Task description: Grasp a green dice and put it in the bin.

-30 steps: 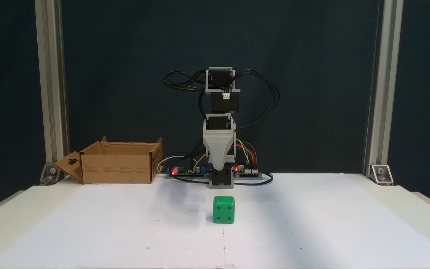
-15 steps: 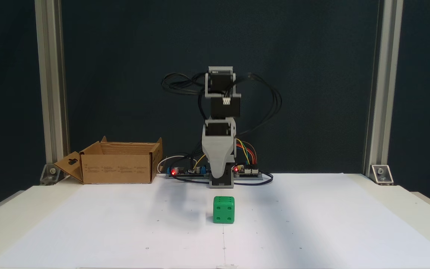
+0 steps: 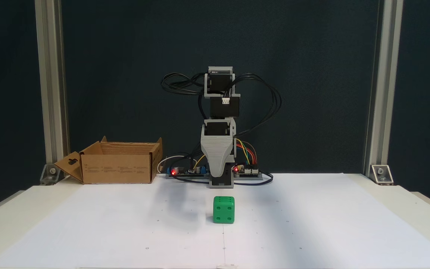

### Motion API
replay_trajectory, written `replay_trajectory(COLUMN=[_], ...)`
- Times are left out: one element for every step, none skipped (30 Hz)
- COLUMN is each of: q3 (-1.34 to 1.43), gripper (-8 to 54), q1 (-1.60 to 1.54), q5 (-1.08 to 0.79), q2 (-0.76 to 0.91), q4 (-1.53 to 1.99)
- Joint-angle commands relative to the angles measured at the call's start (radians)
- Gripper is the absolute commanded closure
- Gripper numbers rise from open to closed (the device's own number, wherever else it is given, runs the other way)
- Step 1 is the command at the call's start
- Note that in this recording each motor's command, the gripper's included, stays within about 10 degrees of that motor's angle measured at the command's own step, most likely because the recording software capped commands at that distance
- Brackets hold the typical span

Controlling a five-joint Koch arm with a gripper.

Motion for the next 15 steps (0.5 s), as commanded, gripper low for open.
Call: replay_trajectory(q3=[-0.061,-0.061,-0.061,-0.061,-0.061,-0.061,-0.061,-0.061,-0.061,-0.061,-0.061,-0.061,-0.061,-0.061,-0.061], gripper=[2.4,2.4,2.4,2.4,2.4,2.4,2.4,2.4,2.4,2.4,2.4,2.4,2.4,2.4,2.4], q1=[0.018,0.018,0.018,0.018,0.02,0.02,0.02,0.02,0.02,0.02,0.02,0.02,0.02,0.02,0.02], q5=[0.054,0.054,0.054,0.054,0.054,0.054,0.054,0.054,0.054,0.054,0.054,0.054,0.054,0.054,0.054], q2=[0.014,0.011,0.008,0.003,-0.003,-0.009,-0.014,-0.017,-0.02,-0.028,-0.029,-0.038,-0.044,-0.051,-0.055], q4=[-0.014,-0.014,-0.014,-0.015,-0.015,-0.015,-0.015,-0.017,-0.017,-0.018,-0.018,-0.02,-0.021,-0.021,-0.021])
